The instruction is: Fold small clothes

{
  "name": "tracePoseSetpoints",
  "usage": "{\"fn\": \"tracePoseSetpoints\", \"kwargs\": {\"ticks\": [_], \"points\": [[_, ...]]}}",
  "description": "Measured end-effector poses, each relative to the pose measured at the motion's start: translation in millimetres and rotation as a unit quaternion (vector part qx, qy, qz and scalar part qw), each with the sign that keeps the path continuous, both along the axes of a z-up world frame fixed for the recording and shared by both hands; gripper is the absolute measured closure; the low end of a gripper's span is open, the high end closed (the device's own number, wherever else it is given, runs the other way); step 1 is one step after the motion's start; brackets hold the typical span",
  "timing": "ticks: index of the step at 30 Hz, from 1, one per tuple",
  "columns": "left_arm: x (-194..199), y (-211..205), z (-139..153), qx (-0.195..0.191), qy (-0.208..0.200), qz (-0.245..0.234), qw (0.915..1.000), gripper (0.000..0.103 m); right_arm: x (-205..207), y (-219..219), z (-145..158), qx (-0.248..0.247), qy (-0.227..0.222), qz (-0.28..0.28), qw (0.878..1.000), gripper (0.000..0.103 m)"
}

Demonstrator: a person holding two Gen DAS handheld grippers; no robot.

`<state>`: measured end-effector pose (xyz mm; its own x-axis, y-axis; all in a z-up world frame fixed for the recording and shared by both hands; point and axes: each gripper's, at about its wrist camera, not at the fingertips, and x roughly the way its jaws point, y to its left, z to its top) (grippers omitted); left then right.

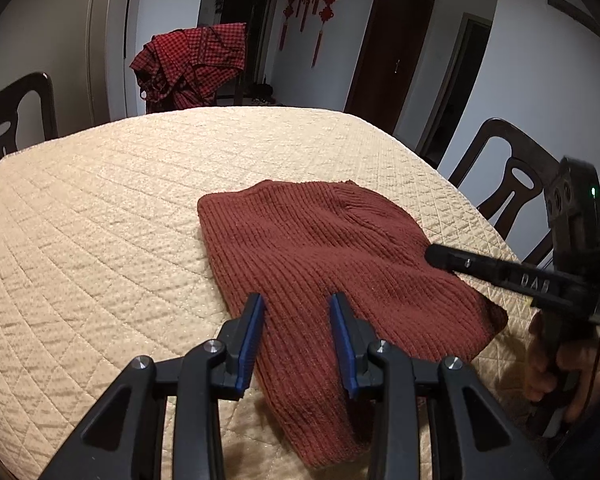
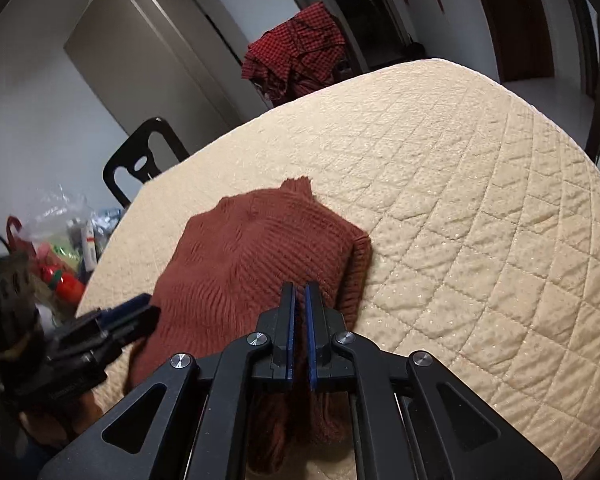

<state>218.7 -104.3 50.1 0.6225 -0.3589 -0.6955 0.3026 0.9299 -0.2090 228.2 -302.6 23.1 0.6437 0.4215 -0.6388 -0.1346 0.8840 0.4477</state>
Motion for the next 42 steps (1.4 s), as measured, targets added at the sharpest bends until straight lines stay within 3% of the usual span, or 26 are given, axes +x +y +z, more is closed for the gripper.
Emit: {"fn": "tracePoseSetpoints", "kwargs": {"ticks": [7, 11, 22, 25, 31, 33, 34, 42], "points": [[0.6, 7.4, 3.7, -0.021, 0.009, 0.014, 0.9996, 0.067, -15.8, 10.5, 21.6, -0.008, -0.032, 0.016, 0.999, 0.099], [-1.3, 0.6, -0.9, -0.006, 0.005, 0.014, 0.9999, 0.067, -15.3, 17.9, 10.9, -0.027, -0.019, 0.031, 0.999, 0.09], [-6.1, 6.0, 5.9, -0.011, 0.008, 0.025, 0.9996, 0.067, -27.2, 12.9, 19.1, -0.035, -0.032, 0.023, 0.999, 0.09], [-7.8, 8.6, 7.4, -0.011, 0.008, 0.028, 0.9995, 0.067, -29.2, 10.5, 20.0, -0.034, -0.033, 0.019, 0.999, 0.082], [-7.7, 8.8, 10.3, -0.011, 0.007, 0.031, 0.9994, 0.066, -29.7, 10.0, 21.3, -0.036, -0.035, 0.015, 0.999, 0.079], [-5.8, 11.1, 9.9, -0.016, 0.007, 0.034, 0.9993, 0.065, -28.0, 9.0, 20.8, -0.036, -0.034, 0.011, 0.999, 0.06], [-4.3, 12.1, 8.9, -0.018, 0.01, 0.036, 0.9991, 0.065, -27.1, 7.4, 20.1, -0.035, -0.033, 0.007, 0.999, 0.056], [0.6, 14.9, 11.2, -0.03, 0.011, 0.037, 0.9988, 0.065, -27.7, 0.3, 20.6, -0.021, -0.035, 0.004, 0.999, 0.055]]}}
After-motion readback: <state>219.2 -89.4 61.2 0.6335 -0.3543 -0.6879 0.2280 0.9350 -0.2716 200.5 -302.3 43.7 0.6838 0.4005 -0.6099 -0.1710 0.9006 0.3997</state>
